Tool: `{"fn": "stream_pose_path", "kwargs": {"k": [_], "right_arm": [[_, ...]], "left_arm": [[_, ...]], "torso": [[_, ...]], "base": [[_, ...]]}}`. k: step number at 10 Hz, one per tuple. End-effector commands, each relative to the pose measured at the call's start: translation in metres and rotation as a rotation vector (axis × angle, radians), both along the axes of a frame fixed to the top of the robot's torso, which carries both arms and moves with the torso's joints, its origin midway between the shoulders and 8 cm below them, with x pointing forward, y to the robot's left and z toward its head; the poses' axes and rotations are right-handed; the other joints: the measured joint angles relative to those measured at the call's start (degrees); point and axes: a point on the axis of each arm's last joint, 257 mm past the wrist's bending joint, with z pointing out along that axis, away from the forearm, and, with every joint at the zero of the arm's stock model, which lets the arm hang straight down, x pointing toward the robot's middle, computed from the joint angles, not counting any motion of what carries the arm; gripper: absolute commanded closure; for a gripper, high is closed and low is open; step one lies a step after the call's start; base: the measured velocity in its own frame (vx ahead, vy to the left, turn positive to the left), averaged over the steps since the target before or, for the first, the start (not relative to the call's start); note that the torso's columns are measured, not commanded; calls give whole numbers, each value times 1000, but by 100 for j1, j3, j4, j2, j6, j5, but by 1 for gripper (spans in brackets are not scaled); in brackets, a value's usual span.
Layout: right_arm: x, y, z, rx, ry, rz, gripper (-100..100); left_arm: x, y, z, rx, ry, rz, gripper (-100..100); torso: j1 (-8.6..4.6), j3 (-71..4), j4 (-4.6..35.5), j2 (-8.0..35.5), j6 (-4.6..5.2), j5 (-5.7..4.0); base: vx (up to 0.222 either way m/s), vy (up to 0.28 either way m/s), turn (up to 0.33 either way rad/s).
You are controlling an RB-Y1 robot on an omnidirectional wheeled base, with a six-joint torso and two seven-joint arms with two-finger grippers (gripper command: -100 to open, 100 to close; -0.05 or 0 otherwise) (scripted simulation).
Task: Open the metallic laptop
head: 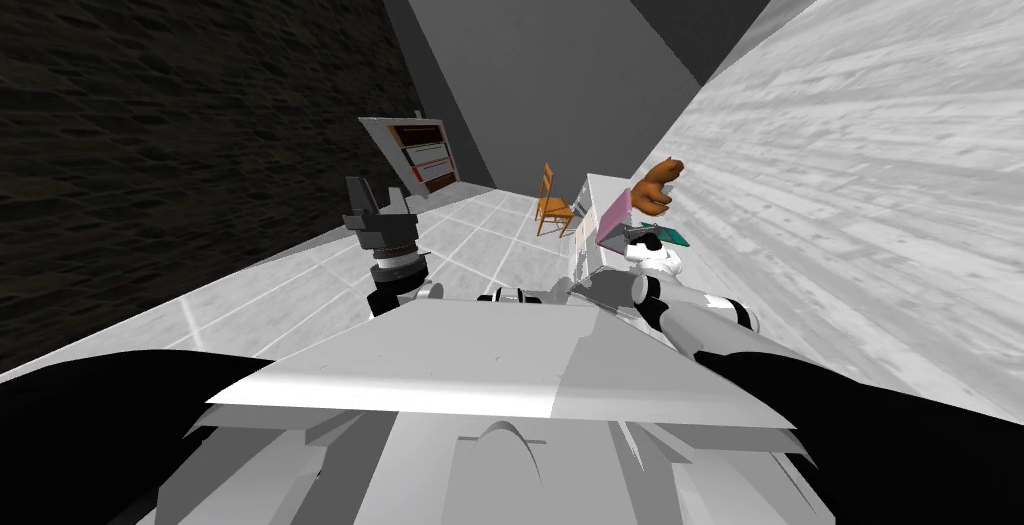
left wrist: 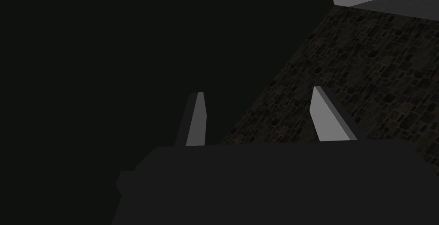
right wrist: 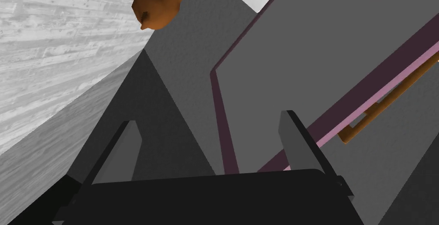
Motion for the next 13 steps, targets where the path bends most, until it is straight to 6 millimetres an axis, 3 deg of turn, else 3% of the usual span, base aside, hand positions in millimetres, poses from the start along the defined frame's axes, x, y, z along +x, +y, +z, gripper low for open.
{"fn": "stream_pose_path", "kwargs": {"k": [1,3,6,7,13], "right_arm": [[14,25,-3,17,-43,46,-100],[28,49,-2,30,-88,95,-100],[26,43,-2,28,-77,81,-100],[26,43,-1,28,-77,81,100],[26,71,-20,206,-232,101,100]], "left_arm": [[0,0,0,0,0,0,0],[0,0,0,0,0,0,0],[0,0,0,0,0,0,0],[0,0,0,0,0,0,0],[0,0,0,0,0,0,0]], "torso": [[-19,22,10,33,4,-6],[-18,42,20,63,6,-6],[-6,-17,-7,-32,3,0],[-1,-8,-5,-12,4,-2],[-8,20,10,29,5,-2]], "base": [[-128,-55,100],[-177,-73,117],[5,-44,16],[2,-6,-1],[-22,-74,-41]]}}
